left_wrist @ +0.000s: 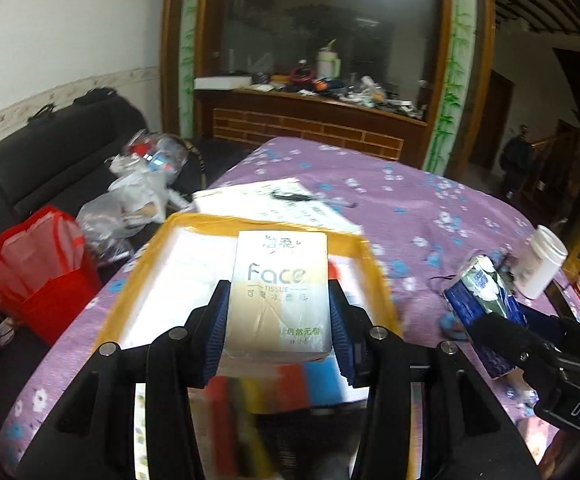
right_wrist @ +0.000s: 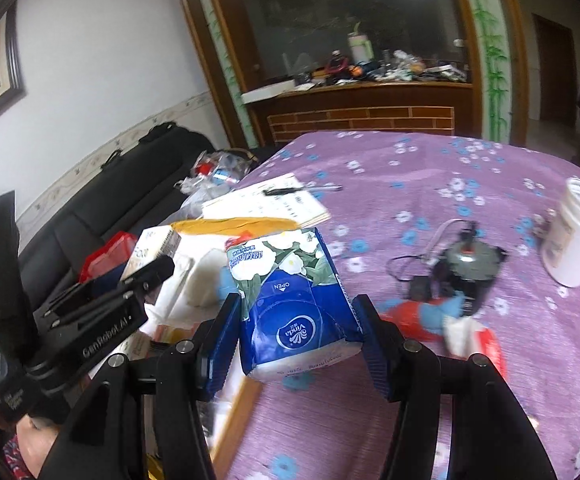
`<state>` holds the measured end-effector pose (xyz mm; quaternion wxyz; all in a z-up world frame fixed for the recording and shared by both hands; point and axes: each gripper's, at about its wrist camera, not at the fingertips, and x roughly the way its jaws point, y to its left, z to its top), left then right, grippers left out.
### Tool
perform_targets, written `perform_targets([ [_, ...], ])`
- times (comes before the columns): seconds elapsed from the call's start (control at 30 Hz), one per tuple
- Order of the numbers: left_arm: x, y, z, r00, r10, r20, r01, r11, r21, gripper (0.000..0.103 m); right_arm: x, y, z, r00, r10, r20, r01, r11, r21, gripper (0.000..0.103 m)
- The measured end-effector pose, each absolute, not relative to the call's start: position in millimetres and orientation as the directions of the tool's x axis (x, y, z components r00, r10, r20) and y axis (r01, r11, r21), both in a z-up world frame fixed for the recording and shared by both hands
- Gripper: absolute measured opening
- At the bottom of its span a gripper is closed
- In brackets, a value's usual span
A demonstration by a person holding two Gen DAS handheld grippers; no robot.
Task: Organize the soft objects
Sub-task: 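Carry the Face tissue pack and blue tissue pack over the tray with both grippers, then lower both tissue packs into the tray and open both grippers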
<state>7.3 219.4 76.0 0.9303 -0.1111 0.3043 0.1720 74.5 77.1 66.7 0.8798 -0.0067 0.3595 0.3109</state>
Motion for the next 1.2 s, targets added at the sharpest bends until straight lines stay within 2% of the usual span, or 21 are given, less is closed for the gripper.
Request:
perform_targets([
  [0.2,14,250,55,0.69,0.279,-0.669,-0.44,0.894,-0.081,0.044,87,125,50,0.49,0.535,-0.688,-0.579,0.79,0.202,0.057],
  [0.47,22,257,41,0.643,0.22,-0.733,-0.426,0.899,-0.105,0.045,104,161,27,0.442,0.514,-0.735,-0.582,0.788,0.2,0.057],
  [1.2,27,266,34,0.606,0.202,-0.769,-0.45,0.885,-0.122,0.046,108,171,14,0.42,0.508,-0.752,-0.585,0.785,0.203,0.059],
])
